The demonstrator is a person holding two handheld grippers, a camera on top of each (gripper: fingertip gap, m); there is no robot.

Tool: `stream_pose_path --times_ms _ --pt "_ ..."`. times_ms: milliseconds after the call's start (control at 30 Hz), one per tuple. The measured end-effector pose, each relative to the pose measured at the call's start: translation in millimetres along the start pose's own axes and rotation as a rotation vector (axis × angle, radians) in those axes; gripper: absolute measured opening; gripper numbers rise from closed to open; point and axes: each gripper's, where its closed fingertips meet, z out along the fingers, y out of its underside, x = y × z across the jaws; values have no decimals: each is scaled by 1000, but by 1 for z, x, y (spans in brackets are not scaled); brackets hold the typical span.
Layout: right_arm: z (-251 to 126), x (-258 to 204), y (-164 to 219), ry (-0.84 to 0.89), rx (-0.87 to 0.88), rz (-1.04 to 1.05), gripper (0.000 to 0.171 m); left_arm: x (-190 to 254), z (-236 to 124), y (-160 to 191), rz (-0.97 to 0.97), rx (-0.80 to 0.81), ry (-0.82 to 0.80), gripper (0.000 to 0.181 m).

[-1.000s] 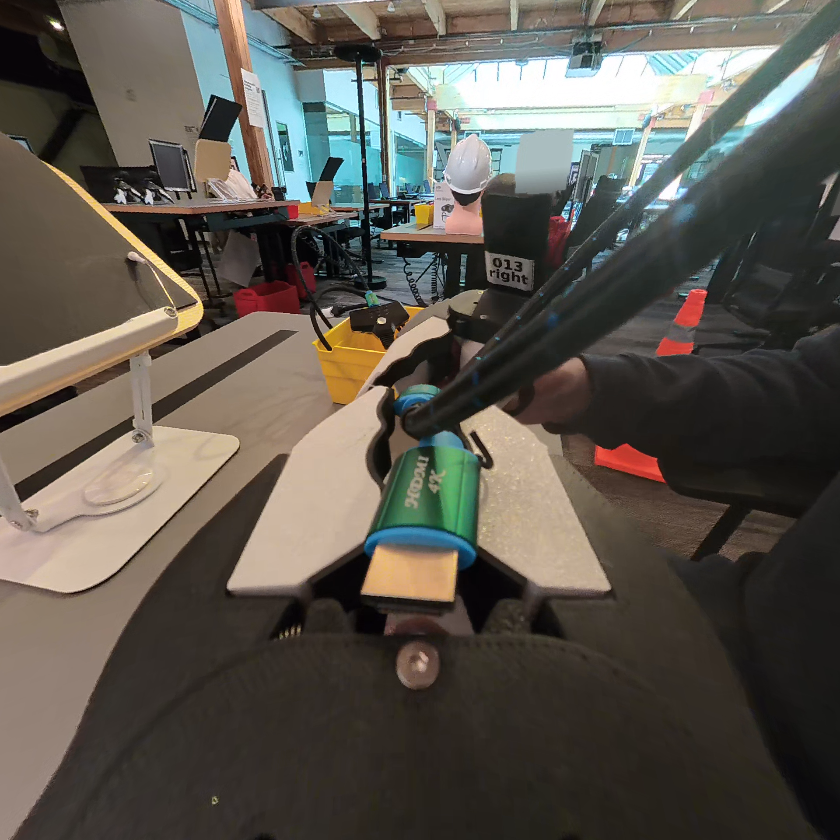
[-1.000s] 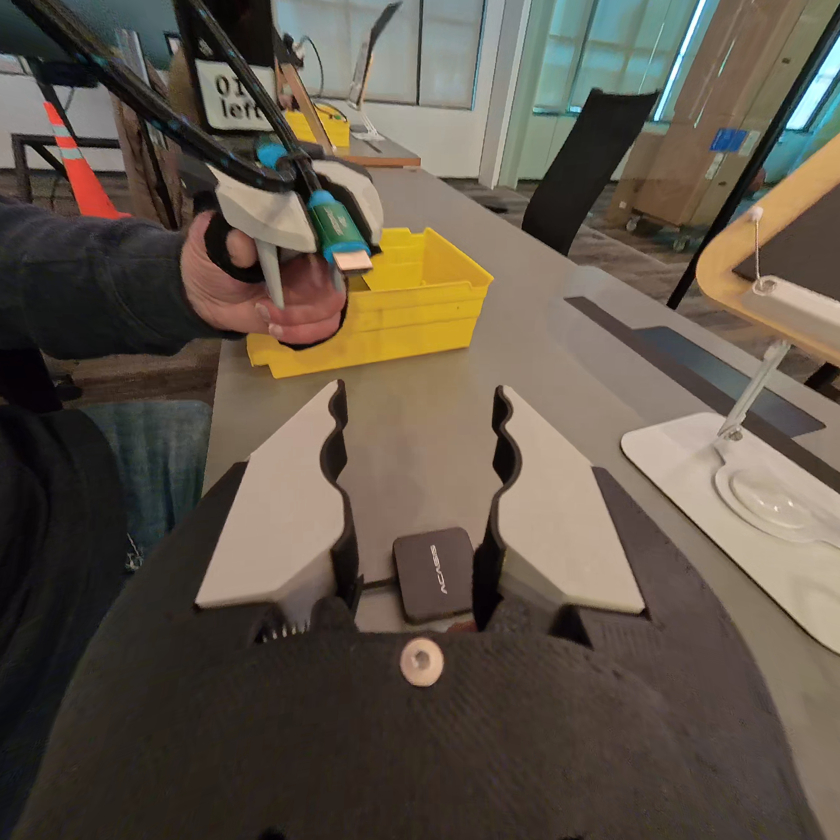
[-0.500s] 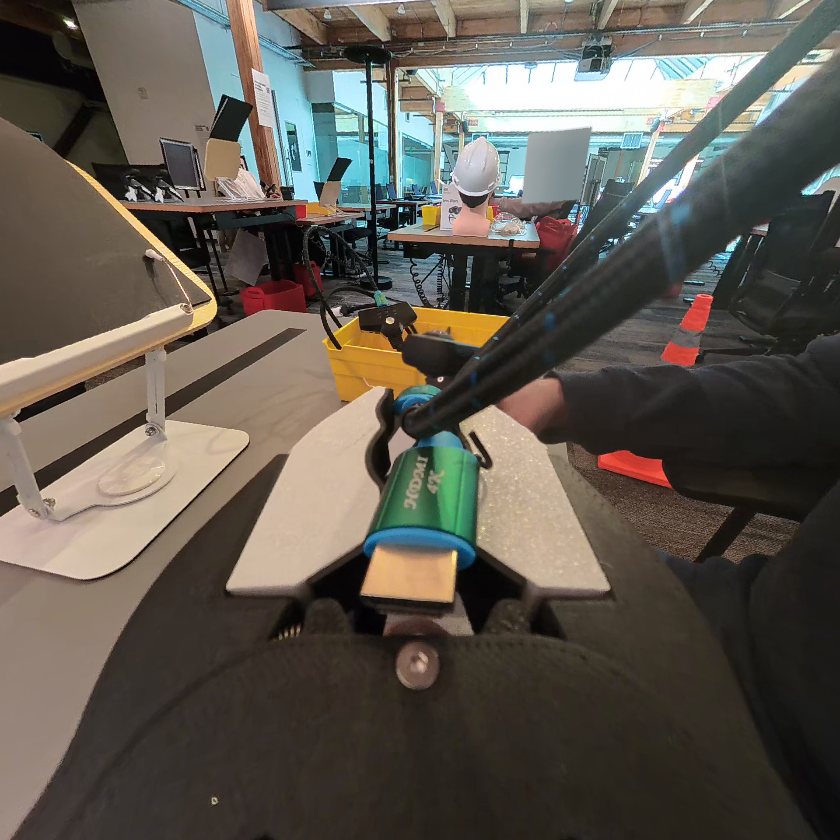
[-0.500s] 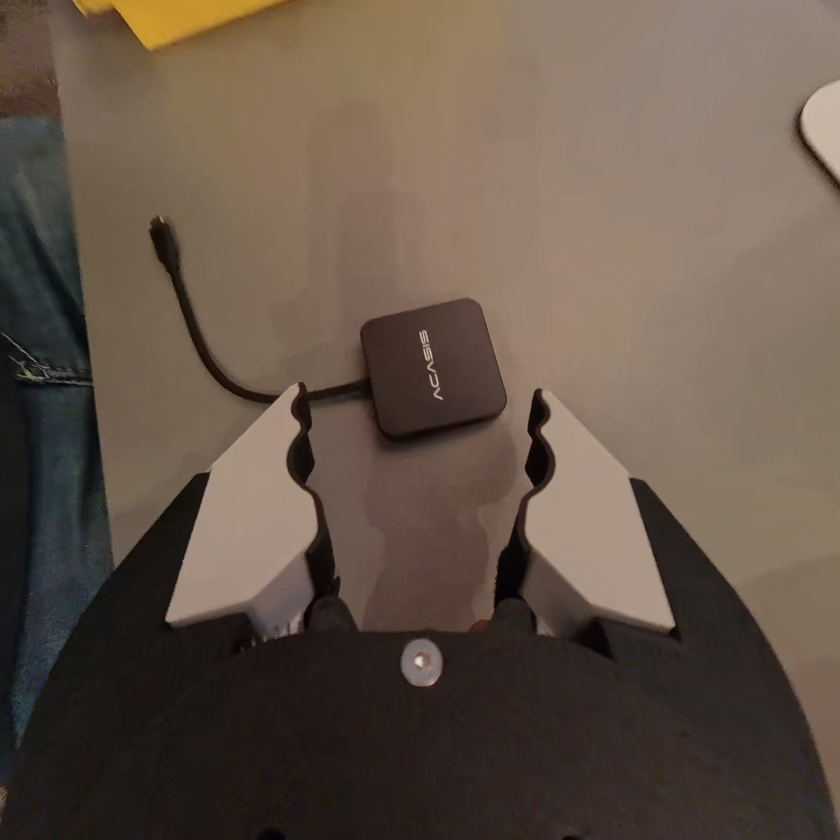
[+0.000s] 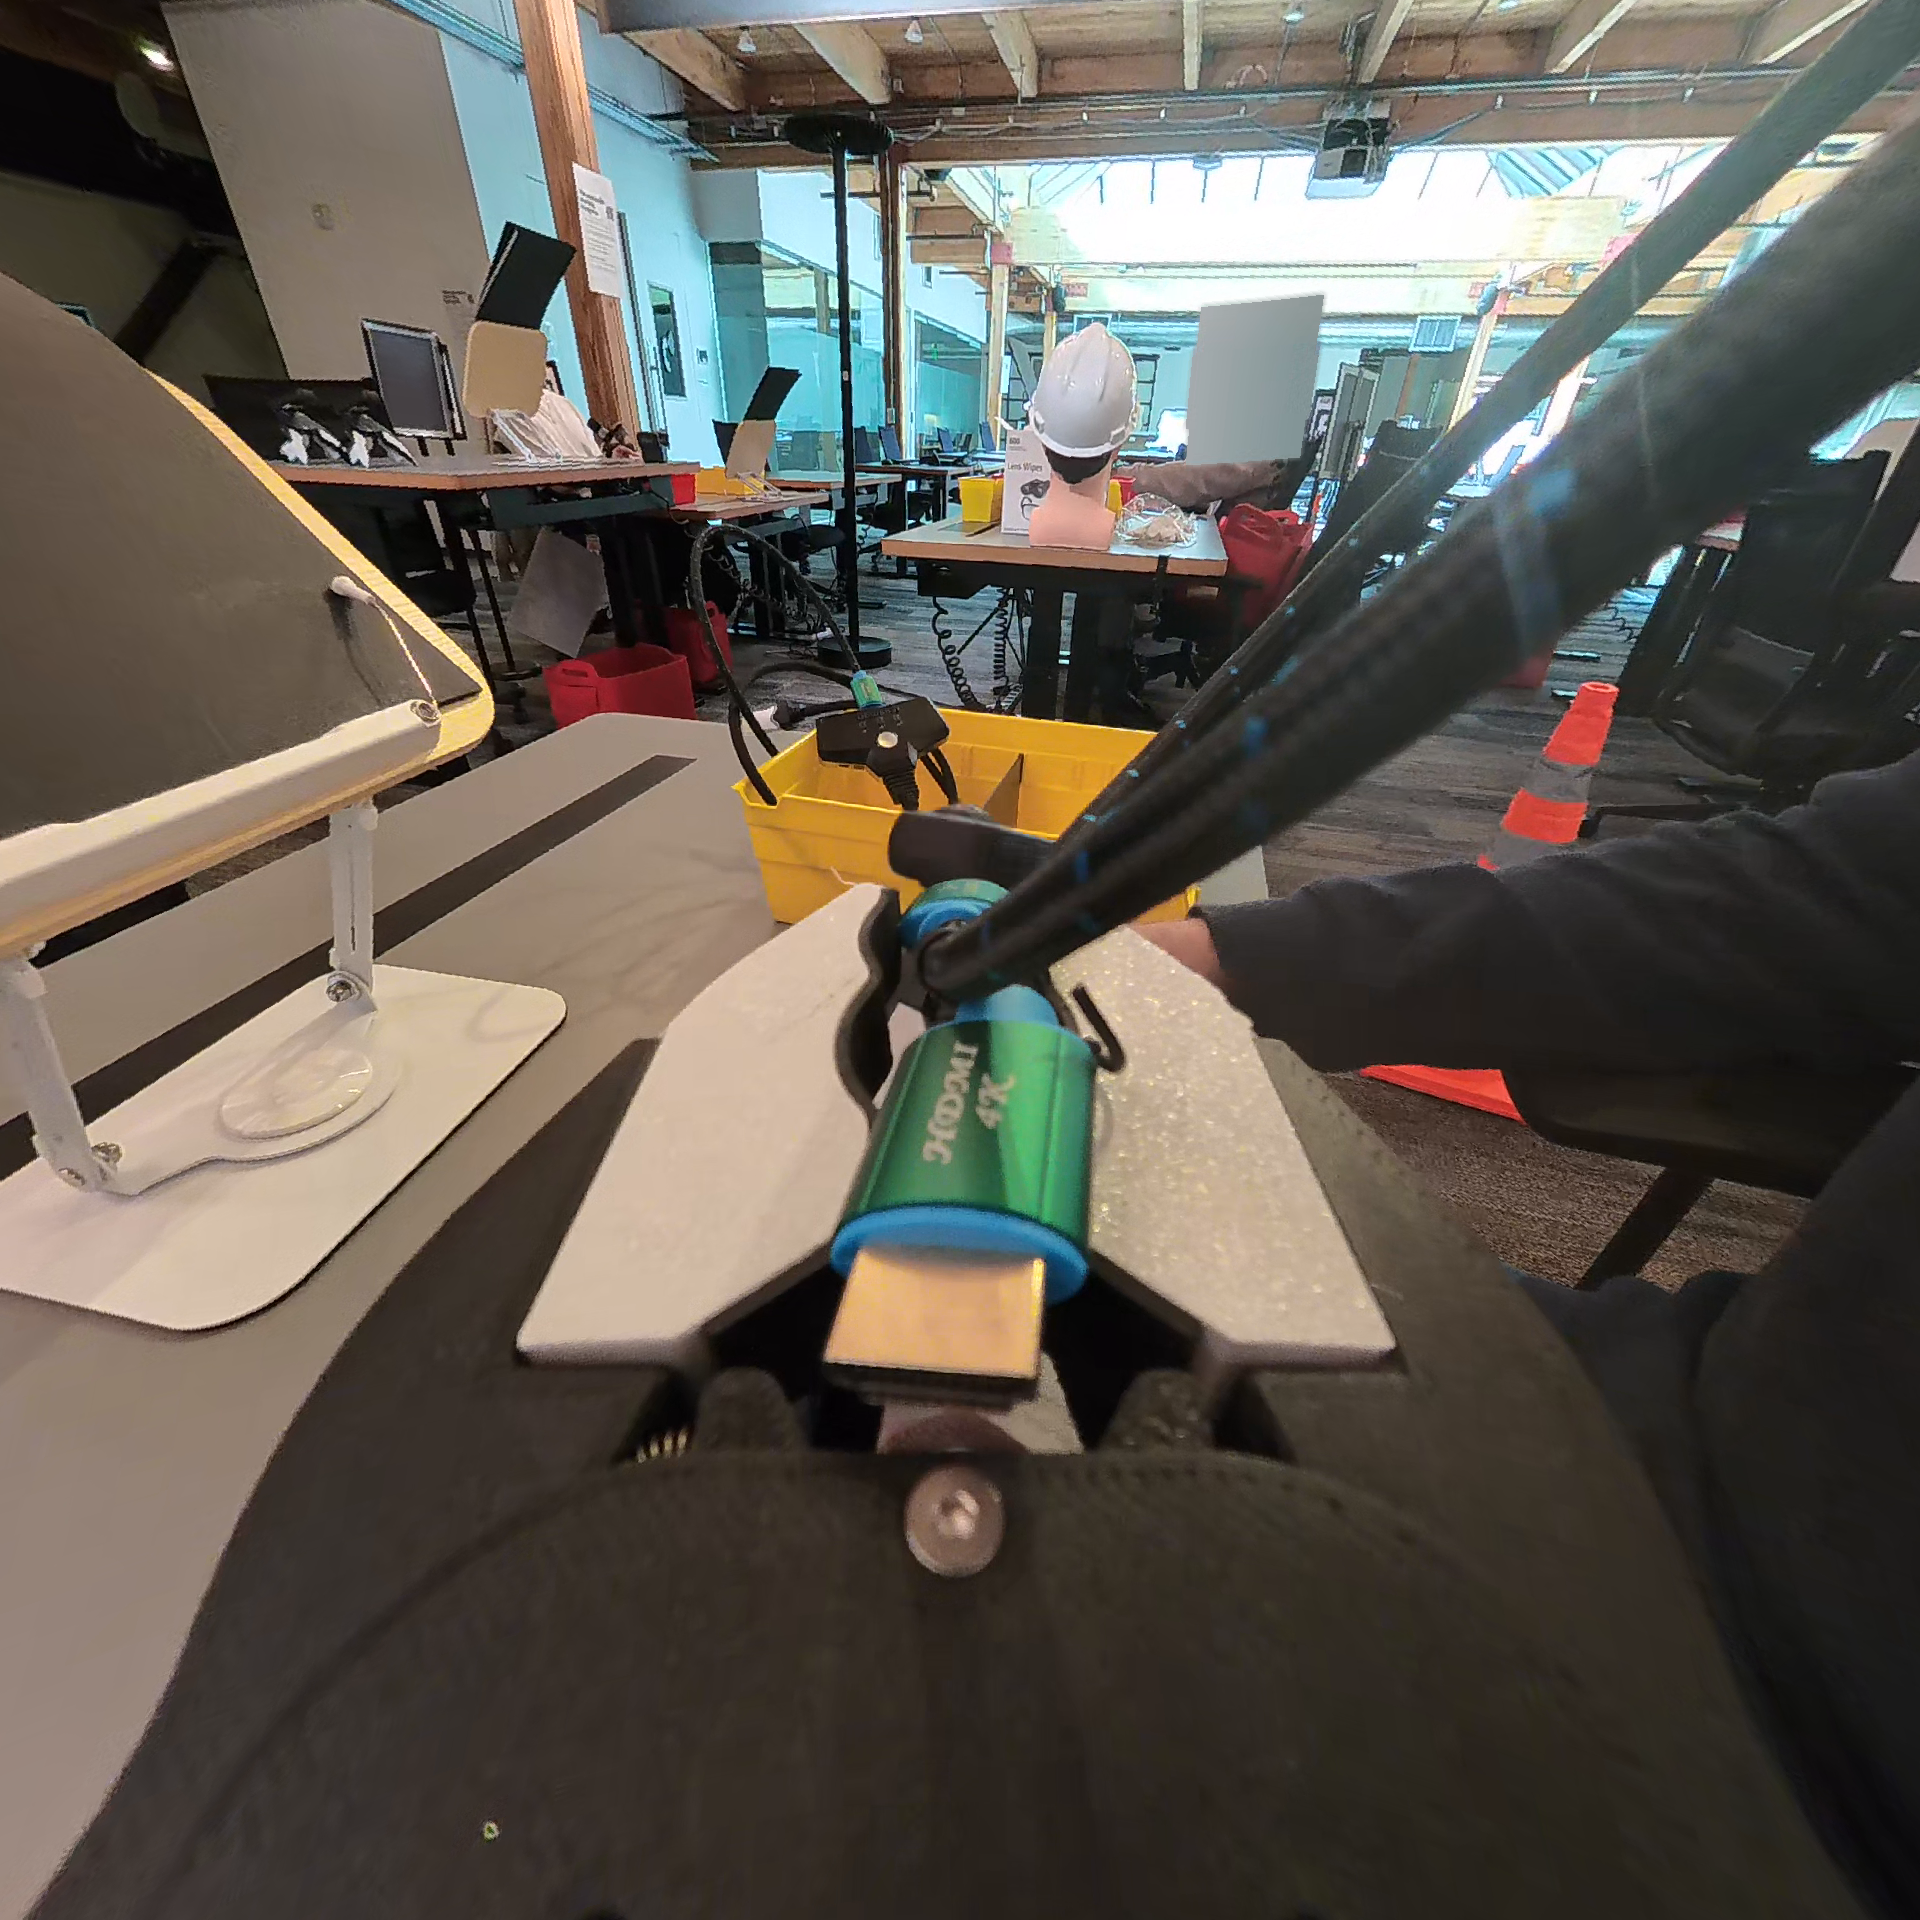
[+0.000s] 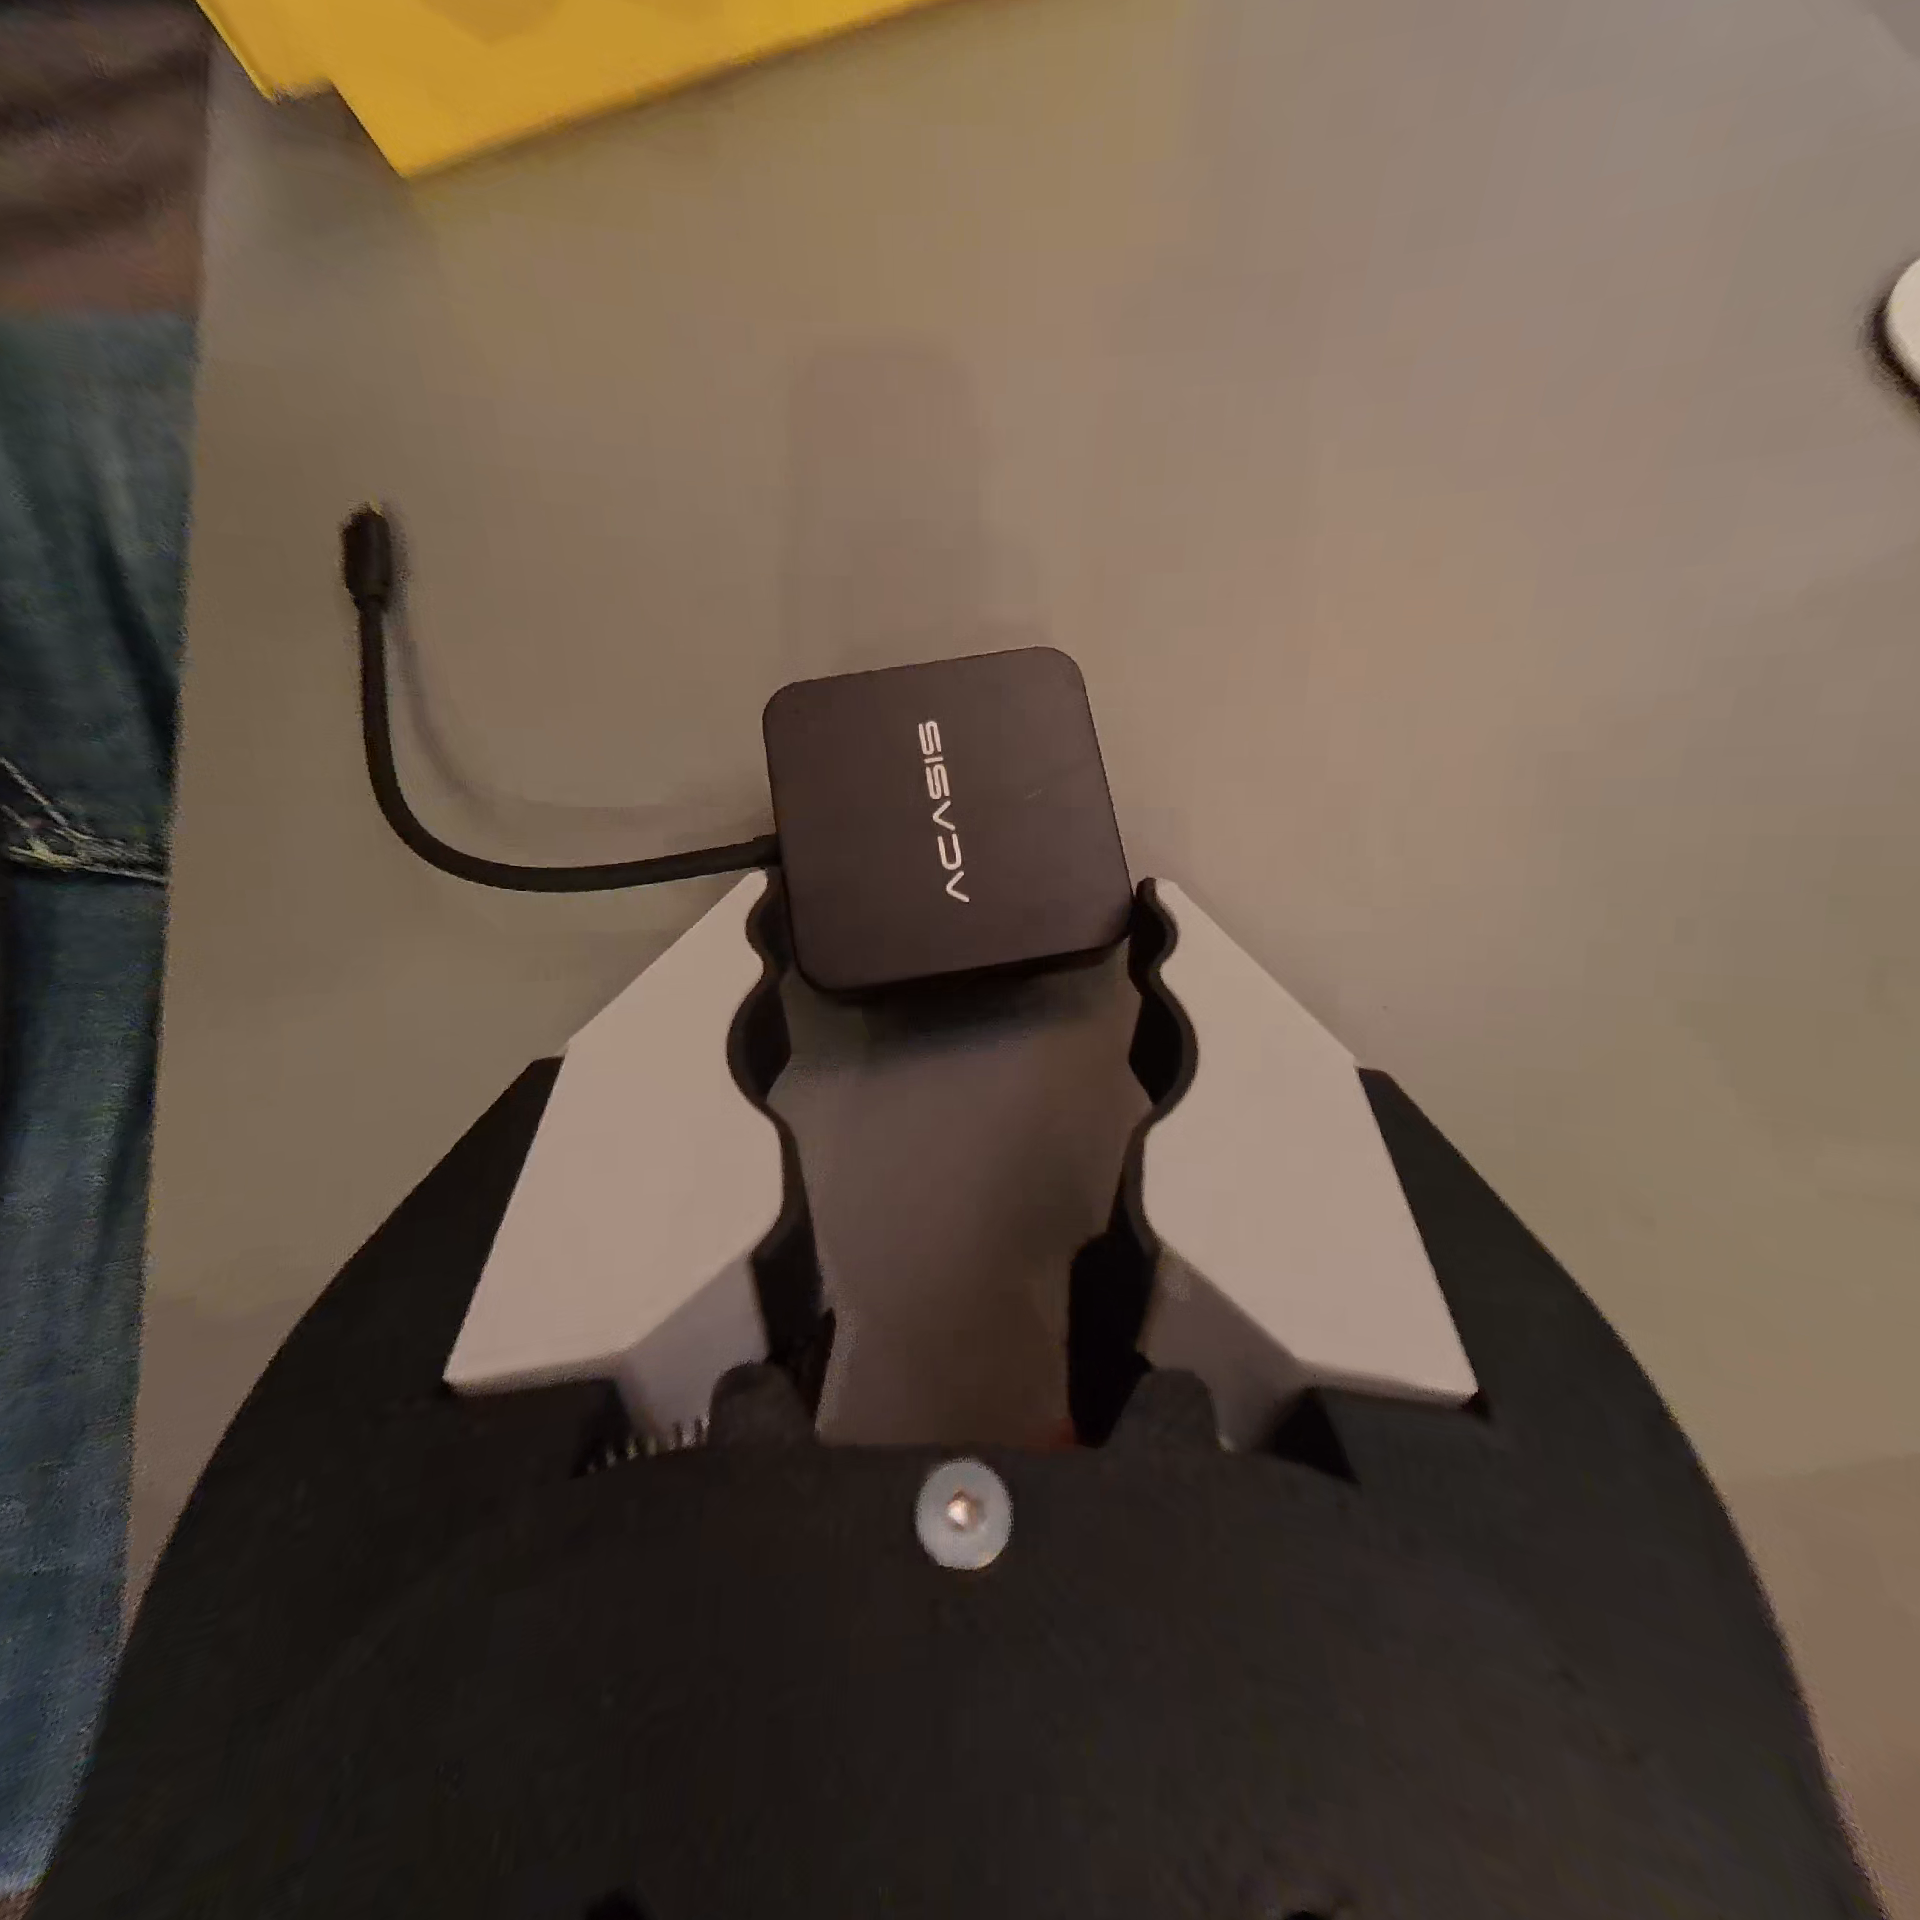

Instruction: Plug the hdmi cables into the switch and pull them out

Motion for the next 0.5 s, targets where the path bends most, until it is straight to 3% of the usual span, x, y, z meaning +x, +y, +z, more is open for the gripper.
stream_pose_path --times_ms 267,500 --pt "-41 -23 -52 -185 382 22 64 0 -3 -8 -5 23 2 24" --pt "-71 -38 -80 -270 556 -3 64 2 -4 -11 -3 29 10 24"
